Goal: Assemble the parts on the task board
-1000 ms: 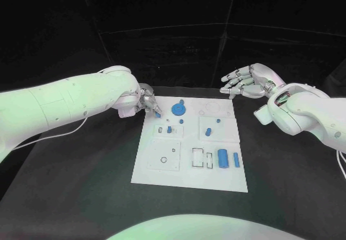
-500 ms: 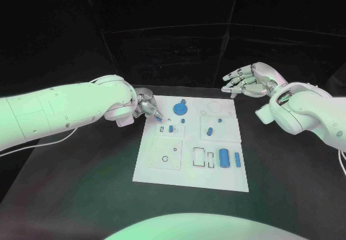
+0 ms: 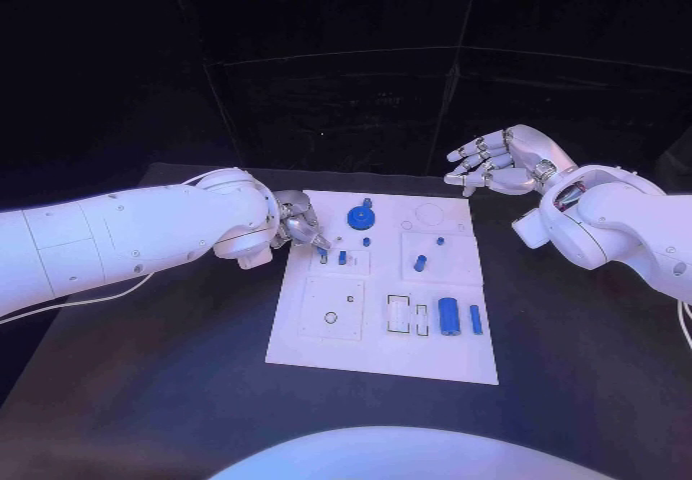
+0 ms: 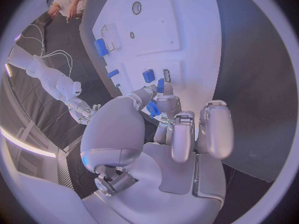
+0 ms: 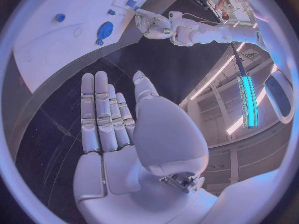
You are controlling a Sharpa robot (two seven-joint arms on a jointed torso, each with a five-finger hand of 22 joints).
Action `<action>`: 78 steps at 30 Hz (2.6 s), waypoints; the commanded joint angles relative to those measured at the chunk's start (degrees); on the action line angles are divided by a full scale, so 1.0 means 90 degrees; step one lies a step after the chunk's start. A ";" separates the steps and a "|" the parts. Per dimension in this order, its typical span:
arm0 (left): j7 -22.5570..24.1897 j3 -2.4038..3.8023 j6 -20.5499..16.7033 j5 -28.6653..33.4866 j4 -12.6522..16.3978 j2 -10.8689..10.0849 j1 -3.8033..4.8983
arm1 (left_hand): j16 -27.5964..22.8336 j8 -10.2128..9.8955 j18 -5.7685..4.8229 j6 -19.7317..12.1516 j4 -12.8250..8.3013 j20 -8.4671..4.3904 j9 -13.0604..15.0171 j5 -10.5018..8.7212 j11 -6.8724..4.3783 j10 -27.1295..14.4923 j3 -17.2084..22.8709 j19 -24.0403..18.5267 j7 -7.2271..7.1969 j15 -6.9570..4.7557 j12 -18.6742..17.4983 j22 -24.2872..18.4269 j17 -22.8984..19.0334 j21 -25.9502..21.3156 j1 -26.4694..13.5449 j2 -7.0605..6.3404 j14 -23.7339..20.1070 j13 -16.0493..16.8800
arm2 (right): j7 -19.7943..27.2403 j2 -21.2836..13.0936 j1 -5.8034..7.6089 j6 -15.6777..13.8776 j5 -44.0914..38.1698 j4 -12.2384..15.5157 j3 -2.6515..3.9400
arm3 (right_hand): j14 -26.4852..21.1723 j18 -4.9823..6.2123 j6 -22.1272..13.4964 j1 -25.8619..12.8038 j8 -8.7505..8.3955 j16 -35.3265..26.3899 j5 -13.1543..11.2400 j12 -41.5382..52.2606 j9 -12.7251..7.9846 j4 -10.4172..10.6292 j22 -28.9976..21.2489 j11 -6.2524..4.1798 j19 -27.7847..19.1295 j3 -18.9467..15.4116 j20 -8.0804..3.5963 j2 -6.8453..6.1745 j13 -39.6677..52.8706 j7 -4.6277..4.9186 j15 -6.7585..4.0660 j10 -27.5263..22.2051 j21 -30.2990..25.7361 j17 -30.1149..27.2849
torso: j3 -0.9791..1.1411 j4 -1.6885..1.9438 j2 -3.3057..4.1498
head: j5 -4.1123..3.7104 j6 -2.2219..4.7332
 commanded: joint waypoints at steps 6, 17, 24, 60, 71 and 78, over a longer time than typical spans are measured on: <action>-0.0031 -0.0016 -0.0156 -0.0152 0.0058 0.0023 -0.0031 | 0.0021 0.0029 0.0066 0.0016 -0.0832 -0.0005 0.0007 0.0033 0.0007 0.0058 0.0808 0.0112 -0.0031 -0.0030 0.0028 0.0161 0.1677 0.0038 0.0035 -0.0012 0.0660 0.0012 | 0.0066 0.0007 0.0012 0.0027 0.0017 0.0006 0.0005 | 0.0014 0.0069 -0.0058 0.0011 0.0025 -0.0033 0.0036 0.0023 0.0001 -0.0019 -0.0008 0.0011 0.0042 -0.0009 0.0015 0.0058 -0.0010 0.0051 0.0028 -0.0045 -0.0025 -0.0007 | 0.0003 -0.0005 0.0001 | -0.0002 -0.0015; -0.0150 -0.0055 0.0058 -0.0204 0.0010 0.0055 -0.0055 | 0.0021 0.0031 0.0066 0.0019 -0.0831 -0.0005 0.0006 0.0036 0.0006 0.0066 0.0808 0.0112 -0.0032 -0.0030 0.0035 0.0160 0.1677 0.0037 0.0035 -0.0011 0.0660 0.0019 | 0.0074 0.0017 0.0012 0.0034 0.0017 0.0004 0.0005 | 0.0014 0.0069 -0.0058 0.0011 0.0025 -0.0033 0.0036 0.0023 0.0001 -0.0019 -0.0008 0.0011 0.0042 -0.0009 0.0015 0.0058 -0.0010 0.0051 0.0028 -0.0045 -0.0025 -0.0007 | 0.0004 -0.0003 0.0000 | -0.0003 -0.0024; -0.0184 -0.0074 0.0159 -0.0208 -0.0081 0.0093 -0.0068 | 0.0021 0.0032 0.0067 0.0021 -0.0830 -0.0006 0.0005 0.0040 0.0006 0.0072 0.0809 0.0111 -0.0032 -0.0031 0.0037 0.0159 0.1677 0.0036 0.0034 -0.0010 0.0660 0.0021 | 0.0080 0.0015 0.0012 0.0035 0.0017 0.0011 0.0005 | 0.0014 0.0069 -0.0058 0.0011 0.0025 -0.0033 0.0036 0.0023 0.0001 -0.0019 -0.0008 0.0011 0.0042 -0.0009 0.0015 0.0058 -0.0010 0.0051 0.0028 -0.0045 -0.0025 -0.0007 | 0.0003 -0.0008 0.0006 | -0.0002 -0.0005; -0.0184 -0.0084 0.0310 -0.0205 -0.0032 0.0077 -0.0077 | 0.0021 0.0101 0.0056 0.0166 -0.0633 -0.0037 -0.0038 0.0240 -0.0073 0.0219 0.0644 0.0139 -0.0151 -0.0073 0.0100 0.0224 0.1677 0.0075 -0.0287 -0.0110 0.0660 0.0090 | 0.0096 0.0017 0.0011 0.0055 0.0017 0.0007 0.0004 | 0.0023 0.0069 -0.0066 -0.0002 0.0036 -0.0043 0.0041 0.0036 0.0001 -0.0021 -0.0018 0.0012 0.0055 -0.0017 0.0016 0.0065 -0.0042 0.0052 0.0029 -0.0050 -0.0041 -0.0020 | 0.0004 -0.0010 0.0001 | 0.0002 -0.0055; -0.0191 -0.0084 0.0355 -0.0204 -0.0159 0.0200 -0.0076 | 0.0021 0.0077 0.0040 0.0317 -0.0370 -0.0080 -0.0127 0.0231 -0.0112 0.0267 0.0304 0.0166 -0.0203 -0.0120 0.0177 0.0290 0.1677 0.0118 -0.0581 -0.0101 0.0660 0.0183 | 0.0091 0.0006 0.0011 0.0051 0.0017 0.0026 0.0004 | 0.0023 0.0069 -0.0066 -0.0002 0.0036 -0.0043 0.0041 0.0036 0.0001 -0.0021 -0.0018 0.0012 0.0055 -0.0017 0.0016 0.0065 -0.0042 0.0052 0.0029 -0.0050 -0.0041 -0.0020 | 0.0009 -0.0008 0.0002 | -0.0015 -0.0074; -0.0193 -0.0083 0.0374 -0.0204 -0.0205 0.0244 -0.0076 | 0.0021 0.0069 0.0034 0.0355 -0.0332 -0.0086 -0.0152 0.0228 -0.0119 0.0279 0.0210 0.0176 -0.0213 -0.0125 0.0201 0.0316 0.1677 0.0137 -0.0636 -0.0130 0.0660 0.0210 | 0.0089 -0.0006 0.0011 0.0047 0.0017 0.0038 0.0004 | 0.0023 0.0069 -0.0066 -0.0002 0.0036 -0.0043 0.0041 0.0036 0.0001 -0.0021 -0.0018 0.0012 0.0055 -0.0017 0.0016 0.0065 -0.0042 0.0052 0.0029 -0.0050 -0.0041 -0.0020 | 0.0007 -0.0007 0.0002 | -0.0025 -0.0074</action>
